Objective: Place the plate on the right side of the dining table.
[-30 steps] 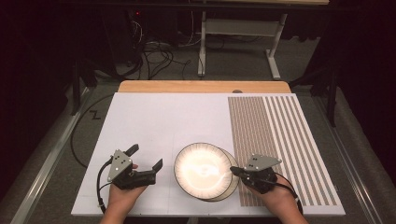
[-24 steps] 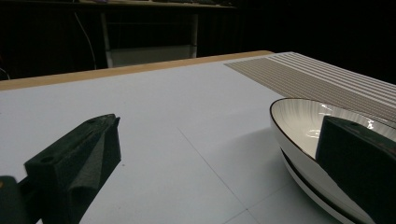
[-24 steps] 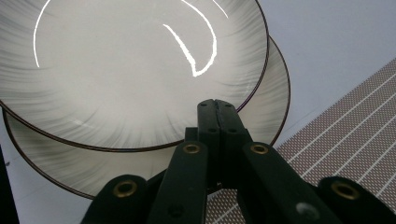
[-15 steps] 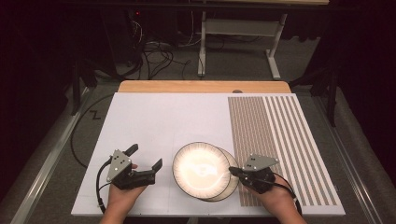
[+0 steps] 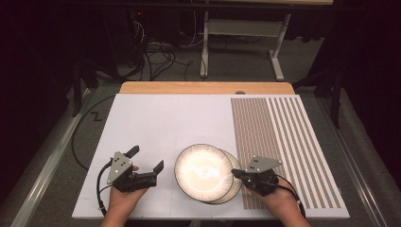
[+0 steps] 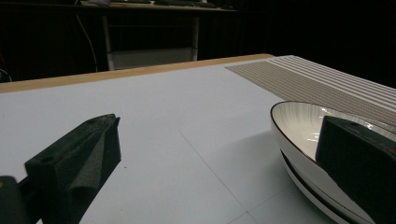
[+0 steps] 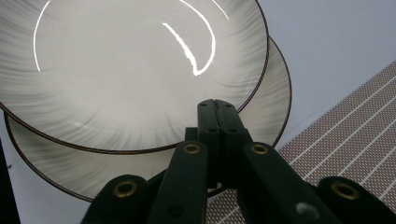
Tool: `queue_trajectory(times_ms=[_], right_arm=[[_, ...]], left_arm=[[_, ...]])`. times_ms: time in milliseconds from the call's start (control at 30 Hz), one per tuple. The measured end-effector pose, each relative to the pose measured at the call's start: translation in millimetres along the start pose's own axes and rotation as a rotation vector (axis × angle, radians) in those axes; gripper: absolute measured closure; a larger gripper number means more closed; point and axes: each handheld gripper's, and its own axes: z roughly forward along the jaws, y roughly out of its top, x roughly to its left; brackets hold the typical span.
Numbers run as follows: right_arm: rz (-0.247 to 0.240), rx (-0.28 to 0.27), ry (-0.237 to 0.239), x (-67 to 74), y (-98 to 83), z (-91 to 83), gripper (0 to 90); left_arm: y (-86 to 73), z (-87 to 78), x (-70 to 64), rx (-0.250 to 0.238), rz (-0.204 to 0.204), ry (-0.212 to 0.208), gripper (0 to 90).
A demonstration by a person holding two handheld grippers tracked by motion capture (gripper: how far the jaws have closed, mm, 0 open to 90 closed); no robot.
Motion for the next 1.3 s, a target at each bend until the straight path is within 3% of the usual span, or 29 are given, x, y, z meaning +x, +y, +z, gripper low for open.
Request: queue_trajectory(times_ms=[800,1300], right_arm=[[-0.044,0.016,0.021,11.4,7.5,13.4,90.0],[-0.040,0.018,0.013,11.6,7.1,13.9,90.0]], left_arm=[[0.4,-2.1,2.9,-0.016,-0.020,0.002,0.7],[-1.0,-1.3,1.9,-0.006,-0.010,0.004,0.7]])
